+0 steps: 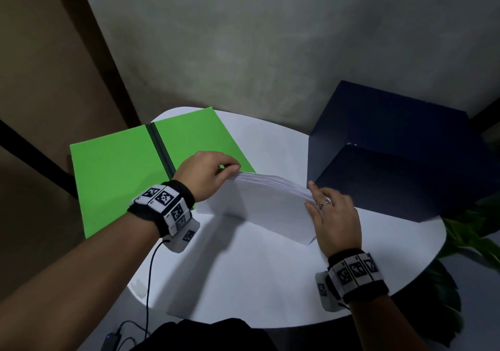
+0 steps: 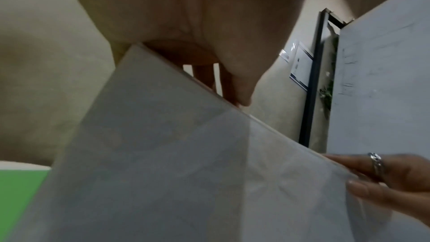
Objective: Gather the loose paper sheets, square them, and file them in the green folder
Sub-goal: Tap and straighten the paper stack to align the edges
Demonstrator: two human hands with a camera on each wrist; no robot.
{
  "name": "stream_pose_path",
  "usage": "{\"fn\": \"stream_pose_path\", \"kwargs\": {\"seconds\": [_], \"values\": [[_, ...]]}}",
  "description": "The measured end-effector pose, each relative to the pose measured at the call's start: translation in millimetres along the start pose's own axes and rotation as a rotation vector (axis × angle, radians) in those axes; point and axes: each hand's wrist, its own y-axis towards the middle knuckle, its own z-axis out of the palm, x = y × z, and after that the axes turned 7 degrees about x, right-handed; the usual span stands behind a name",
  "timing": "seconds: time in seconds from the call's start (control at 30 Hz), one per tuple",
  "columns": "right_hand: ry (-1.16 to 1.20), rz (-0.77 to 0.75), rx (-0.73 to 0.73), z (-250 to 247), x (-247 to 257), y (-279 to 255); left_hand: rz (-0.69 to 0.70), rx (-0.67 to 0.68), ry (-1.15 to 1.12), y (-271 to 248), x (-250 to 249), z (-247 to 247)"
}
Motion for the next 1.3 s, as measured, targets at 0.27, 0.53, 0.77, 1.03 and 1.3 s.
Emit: {"fn": "stream_pose_path", "kwargs": {"seconds": [0.27,0.53,0.77,1.03,1.3], "values": [[0.03,0.048,0.023,-4,4,3,0.061,0.038,0.182,-1,1,1],[-0.013,0.074,0.141,-37,13,8,0.112,0.173,0.494,-4,-10,-11],[-0.122,0.028,0.254,-25,21,8,0.069,0.402,0.577,0,-21,7],[0.045,0.019,-0.284,-70,37,23,0.078,0.134,0.43,13,-53,6],[1.416,0.302,-0.188,-53,33,34,-0.014,-0.06,-0.818,3,-26,-11]]}}
